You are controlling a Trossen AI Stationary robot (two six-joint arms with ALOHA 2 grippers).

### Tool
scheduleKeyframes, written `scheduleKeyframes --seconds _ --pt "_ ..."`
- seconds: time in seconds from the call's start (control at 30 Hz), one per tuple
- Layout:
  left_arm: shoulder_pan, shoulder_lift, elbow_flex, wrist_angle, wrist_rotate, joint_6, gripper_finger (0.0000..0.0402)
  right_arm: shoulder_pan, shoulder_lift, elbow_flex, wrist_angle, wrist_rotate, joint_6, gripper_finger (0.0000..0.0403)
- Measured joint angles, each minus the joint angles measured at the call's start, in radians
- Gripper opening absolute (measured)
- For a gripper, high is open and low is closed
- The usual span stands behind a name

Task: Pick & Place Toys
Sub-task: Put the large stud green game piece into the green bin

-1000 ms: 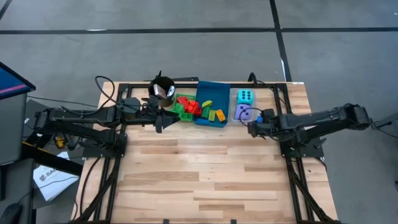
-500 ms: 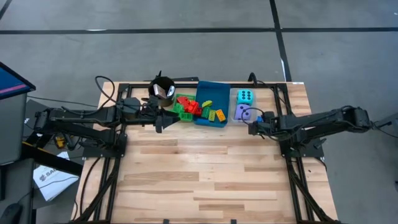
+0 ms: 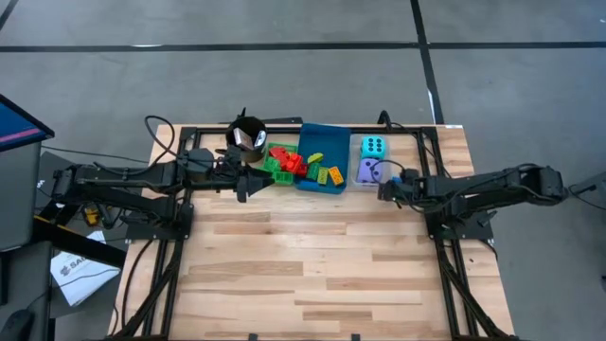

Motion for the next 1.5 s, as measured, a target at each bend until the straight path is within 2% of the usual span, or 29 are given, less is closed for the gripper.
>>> scheduleKeyframes --seconds 0.17,0.3,0.43,0.63,0.7,1.0,1.2,1.5 --pt "0.0 0.0 0.0 0.0 0.0 0.0 0.0208 -0.027 0.0 -0.006 0.003 -0.004 0.013 0.03" --pt "0.0 0.0 0.0 0.0 0.0 0.0 0.0208 -0.045 0.0 -0.006 0.005 -0.004 0.014 0.0278" --pt "0.0 0.0 0.0 0.0 -0.012 0.0 0.0208 -0.054 0.0 -0.006 0.006 -0.004 0.013 0.0228" --pt "0.0 0.0 0.0 0.0 -0.017 0.0 0.0208 -0.055 0.0 -0.006 0.006 -0.004 0.01 0.0121" --pt "0.0 0.0 0.0 0.0 -0.017 0.0 0.0208 -0.055 0.0 -0.006 0.01 -0.004 -0.007 0.0102" --pt "0.0 0.0 0.0 0.0 -0.018 0.0 0.0208 -0.055 0.0 0.004 -0.005 -0.031 -0.013 0.0103" --pt "0.0 0.0 0.0 0.0 -0.018 0.0 0.0208 -0.052 -0.002 0.087 -0.126 -0.031 -0.047 0.0103" --pt "0.0 0.0 0.0 0.0 -0.018 0.0 0.0208 -0.052 -0.002 0.305 -0.371 0.097 -0.141 0.0103"
